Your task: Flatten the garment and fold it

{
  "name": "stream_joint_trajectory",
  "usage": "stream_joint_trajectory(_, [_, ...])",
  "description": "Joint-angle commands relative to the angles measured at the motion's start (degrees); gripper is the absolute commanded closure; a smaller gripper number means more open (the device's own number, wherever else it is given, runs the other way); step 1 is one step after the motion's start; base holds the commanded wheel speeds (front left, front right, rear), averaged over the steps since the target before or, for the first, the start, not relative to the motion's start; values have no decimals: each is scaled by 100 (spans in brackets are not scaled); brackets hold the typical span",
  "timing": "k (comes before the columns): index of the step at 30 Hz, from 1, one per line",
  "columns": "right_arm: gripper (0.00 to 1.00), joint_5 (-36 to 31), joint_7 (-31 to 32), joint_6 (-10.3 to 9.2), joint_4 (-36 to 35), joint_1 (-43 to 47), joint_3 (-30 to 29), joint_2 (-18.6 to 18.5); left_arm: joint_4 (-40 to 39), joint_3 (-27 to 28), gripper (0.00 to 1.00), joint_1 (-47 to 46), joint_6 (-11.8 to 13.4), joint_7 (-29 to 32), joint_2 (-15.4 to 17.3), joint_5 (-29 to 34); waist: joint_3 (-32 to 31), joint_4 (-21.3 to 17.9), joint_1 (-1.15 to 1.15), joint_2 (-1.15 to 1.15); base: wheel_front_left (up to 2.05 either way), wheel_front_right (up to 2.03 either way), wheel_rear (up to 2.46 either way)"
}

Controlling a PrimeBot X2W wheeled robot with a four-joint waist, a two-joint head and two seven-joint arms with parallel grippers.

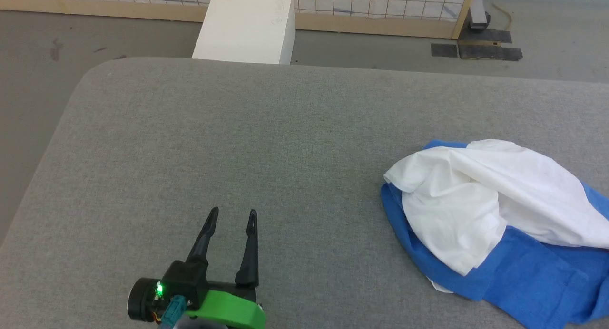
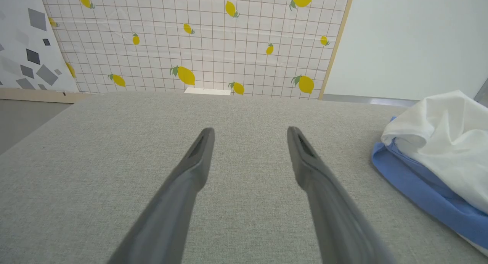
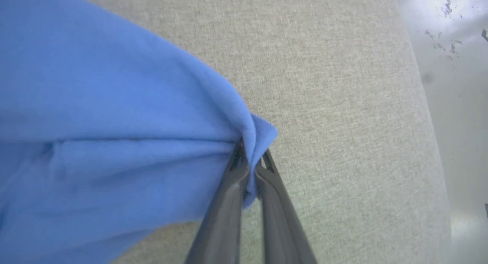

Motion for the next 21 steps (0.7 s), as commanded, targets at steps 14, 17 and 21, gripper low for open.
stream_joint_trajectory(14, [0, -102, 714, -10, -3090, -906, 408, 968, 25, -28, 0, -30, -24, -27, -11, 39, -104, -279, 0, 0, 0, 0, 0])
stream_joint_trajectory(17, [0, 62, 1282, -10, -4024, -764, 629, 1075, 36, -74, 0, -28, -13, -27, -11, 14, -120, -254, 0, 0, 0, 0, 0])
stream_joint_trajectory(21, [0, 362, 2109, -10, -5091, -340, 956, 1282, 26, -100, 0, -37, -10, -27, -11, -16, -109, -181, 0, 0, 0, 0, 0])
